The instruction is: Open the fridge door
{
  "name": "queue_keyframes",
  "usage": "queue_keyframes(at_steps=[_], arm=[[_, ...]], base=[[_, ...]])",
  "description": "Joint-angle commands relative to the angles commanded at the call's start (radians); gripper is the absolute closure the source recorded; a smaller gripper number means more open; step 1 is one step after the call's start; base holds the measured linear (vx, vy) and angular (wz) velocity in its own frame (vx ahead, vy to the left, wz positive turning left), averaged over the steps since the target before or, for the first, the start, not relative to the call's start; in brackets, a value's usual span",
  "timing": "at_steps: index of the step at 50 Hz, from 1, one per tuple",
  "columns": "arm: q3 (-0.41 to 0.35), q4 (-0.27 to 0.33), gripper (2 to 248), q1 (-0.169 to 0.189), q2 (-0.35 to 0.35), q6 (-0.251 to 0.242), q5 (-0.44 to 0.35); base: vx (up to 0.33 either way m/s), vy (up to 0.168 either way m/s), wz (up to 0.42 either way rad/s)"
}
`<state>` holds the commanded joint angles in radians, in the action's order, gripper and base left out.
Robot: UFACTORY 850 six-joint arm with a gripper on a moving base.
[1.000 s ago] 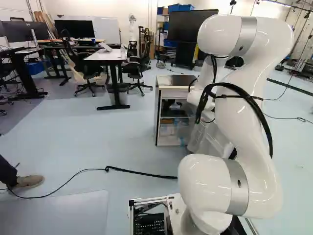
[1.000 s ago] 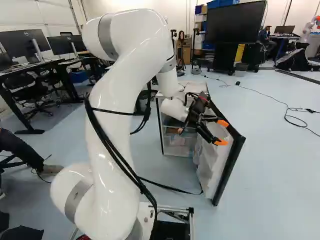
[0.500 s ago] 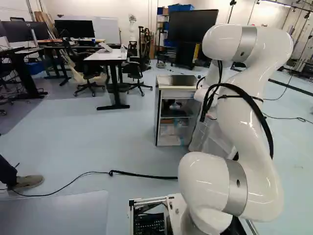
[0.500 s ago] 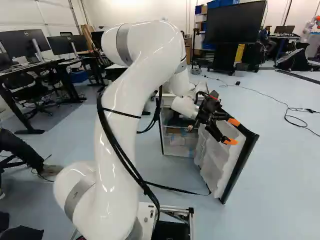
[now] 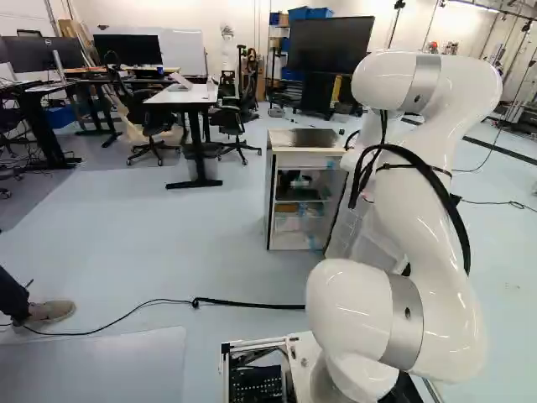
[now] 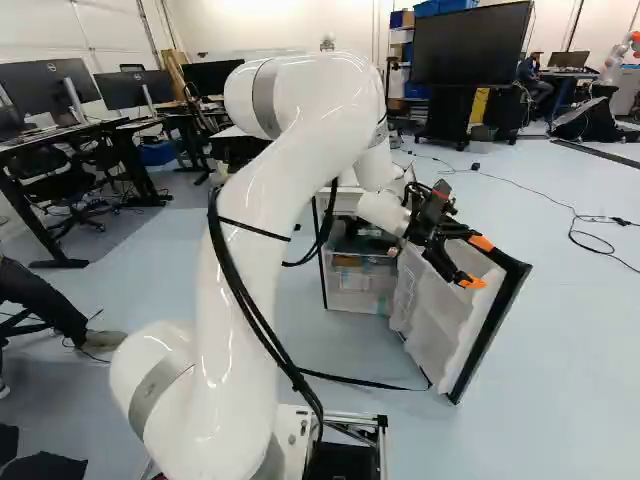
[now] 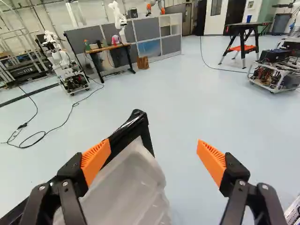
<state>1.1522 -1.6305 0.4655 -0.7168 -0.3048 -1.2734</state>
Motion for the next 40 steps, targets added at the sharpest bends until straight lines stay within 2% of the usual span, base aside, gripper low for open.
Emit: queue_keyframes(at_steps=[11,40], arm=[[-0.067,0.021,3,-0.027,0.037,0.0,0.005],[-0.254,0.15,3,-0.113,0.146,0.0,0.05]], base=[[0.0,0.0,0.0],[0.0,0.0,0.0]])
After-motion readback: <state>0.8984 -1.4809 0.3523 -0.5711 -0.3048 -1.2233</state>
